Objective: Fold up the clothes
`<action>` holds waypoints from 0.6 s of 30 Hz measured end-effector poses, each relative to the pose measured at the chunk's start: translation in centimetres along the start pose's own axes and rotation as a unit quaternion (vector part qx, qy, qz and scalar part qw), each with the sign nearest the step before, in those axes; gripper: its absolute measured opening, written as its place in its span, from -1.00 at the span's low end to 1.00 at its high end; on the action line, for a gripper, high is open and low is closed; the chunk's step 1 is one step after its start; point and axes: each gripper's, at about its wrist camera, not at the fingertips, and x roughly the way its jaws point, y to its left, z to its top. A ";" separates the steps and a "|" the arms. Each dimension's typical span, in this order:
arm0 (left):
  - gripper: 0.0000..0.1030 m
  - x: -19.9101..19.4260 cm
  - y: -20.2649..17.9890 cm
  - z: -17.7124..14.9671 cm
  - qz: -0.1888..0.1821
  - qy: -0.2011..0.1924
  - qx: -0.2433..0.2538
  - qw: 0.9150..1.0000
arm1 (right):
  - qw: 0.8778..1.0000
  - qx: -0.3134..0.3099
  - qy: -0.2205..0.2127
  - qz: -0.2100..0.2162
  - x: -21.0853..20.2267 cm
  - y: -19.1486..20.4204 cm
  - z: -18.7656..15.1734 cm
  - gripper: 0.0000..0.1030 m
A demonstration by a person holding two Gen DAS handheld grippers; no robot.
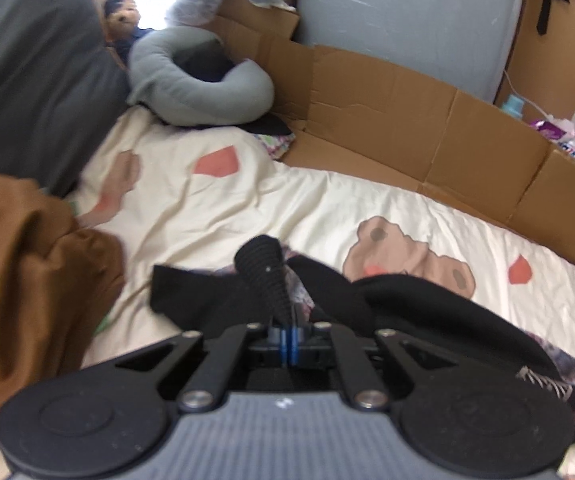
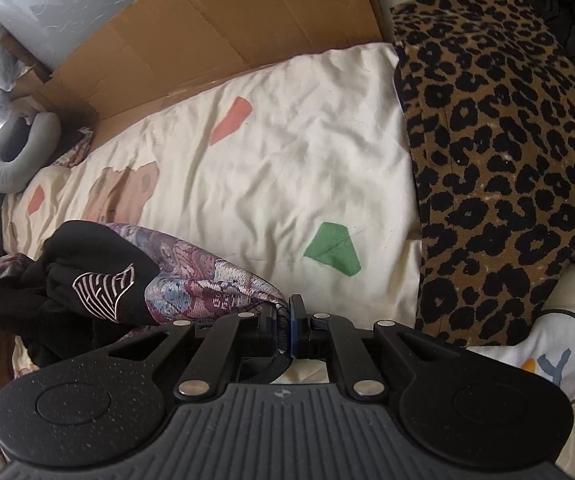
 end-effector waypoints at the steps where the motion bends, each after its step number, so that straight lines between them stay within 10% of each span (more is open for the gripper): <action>1: -0.96 -1.0 0.4 -0.5 0.002 -0.001 -0.005 1.000 | 1.000 -0.004 -0.001 0.001 -0.4 0.2 0.0 -0.93; 18: -0.96 -13.0 6.0 -10.8 0.017 0.034 -0.098 0.994 | 0.999 -0.048 0.002 0.008 -6.8 3.0 -1.8 -0.92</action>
